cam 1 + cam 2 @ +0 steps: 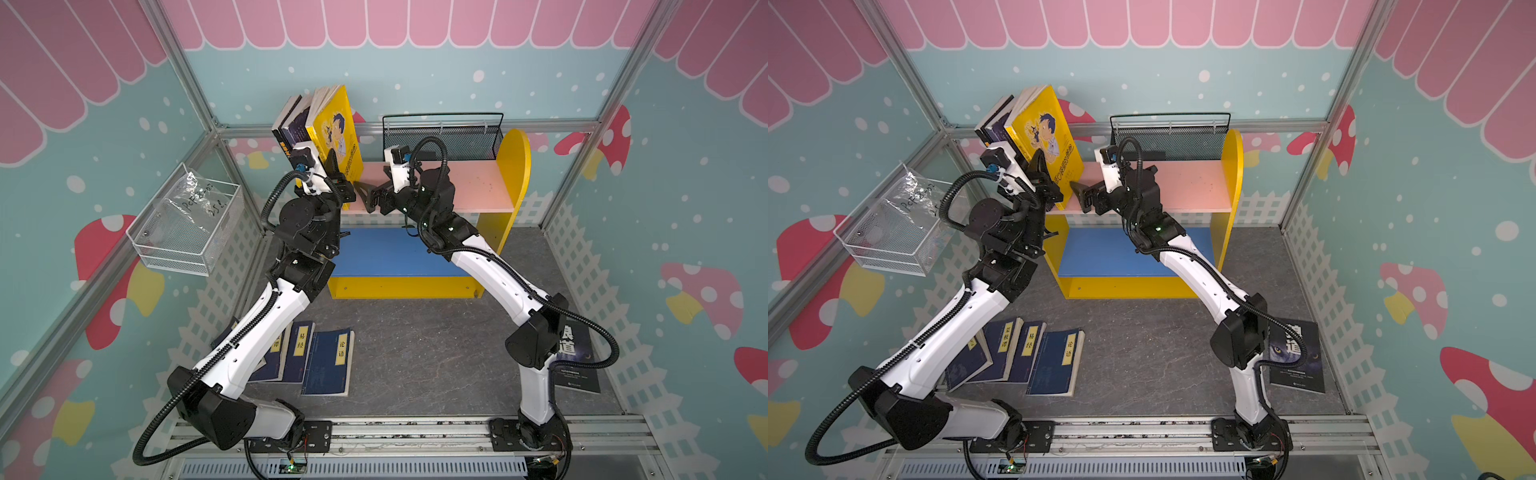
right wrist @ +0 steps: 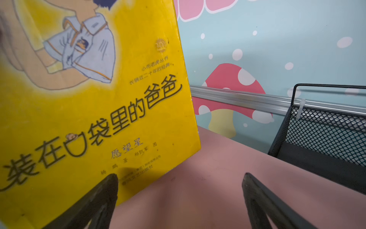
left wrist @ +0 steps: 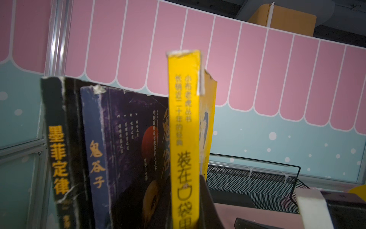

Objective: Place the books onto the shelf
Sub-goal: 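Press the yellow book against the purple book with both grippers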

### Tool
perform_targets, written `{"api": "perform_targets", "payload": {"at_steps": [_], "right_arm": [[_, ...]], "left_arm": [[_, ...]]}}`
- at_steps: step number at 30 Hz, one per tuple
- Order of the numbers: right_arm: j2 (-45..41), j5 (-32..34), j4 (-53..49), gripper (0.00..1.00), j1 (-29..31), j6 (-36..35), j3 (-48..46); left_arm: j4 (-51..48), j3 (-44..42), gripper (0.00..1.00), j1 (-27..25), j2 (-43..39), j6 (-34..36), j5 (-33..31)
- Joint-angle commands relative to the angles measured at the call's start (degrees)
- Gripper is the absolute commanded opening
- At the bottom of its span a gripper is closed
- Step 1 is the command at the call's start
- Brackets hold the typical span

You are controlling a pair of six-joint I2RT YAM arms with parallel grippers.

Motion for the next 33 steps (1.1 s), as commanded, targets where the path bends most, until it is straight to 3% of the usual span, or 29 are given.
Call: {"api": "perform_targets", "payload": {"at_steps": [1, 33], "right_arm": [[2.2, -1.2, -0.8, 0.99, -0.1, 0.7, 2.0], [7.9, -4.7, -6.4, 0.92, 1.6, 5.6, 6.1]], "left_arm": [[5.1, 0.6, 0.0, 0.8, 0.4, -0.5, 1.4], [6.3, 2.2, 0.0, 2.1, 2.2, 7.3, -3.5]]}}
